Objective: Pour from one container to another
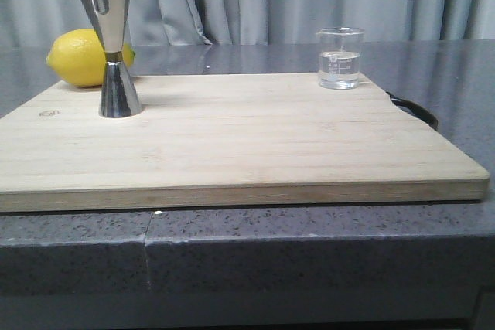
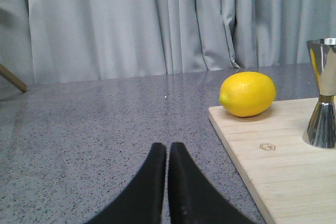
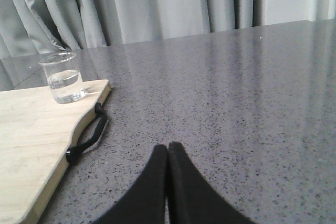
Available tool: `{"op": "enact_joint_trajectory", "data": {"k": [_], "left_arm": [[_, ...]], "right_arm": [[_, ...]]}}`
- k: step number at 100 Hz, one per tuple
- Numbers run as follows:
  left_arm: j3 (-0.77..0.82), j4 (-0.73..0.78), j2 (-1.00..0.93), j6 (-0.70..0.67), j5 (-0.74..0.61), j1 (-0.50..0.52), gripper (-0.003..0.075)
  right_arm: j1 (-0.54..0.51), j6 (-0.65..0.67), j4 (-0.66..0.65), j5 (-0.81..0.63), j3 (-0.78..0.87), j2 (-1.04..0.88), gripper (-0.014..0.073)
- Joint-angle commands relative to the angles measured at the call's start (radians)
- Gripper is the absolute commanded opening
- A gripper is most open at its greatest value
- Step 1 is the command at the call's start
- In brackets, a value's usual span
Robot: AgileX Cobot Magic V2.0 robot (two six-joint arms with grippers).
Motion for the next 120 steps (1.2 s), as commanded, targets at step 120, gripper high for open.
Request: {"op": "enact_joint_trajectory", "data": {"k": [120], "left_arm": [[-0.137, -0.313, 0.03, -0.084, -0.028, 0.001, -0.002]], "right_arm": [[-0.005, 0.085, 0.247, 0.074, -0.224, 0.067, -0.0075]]}}
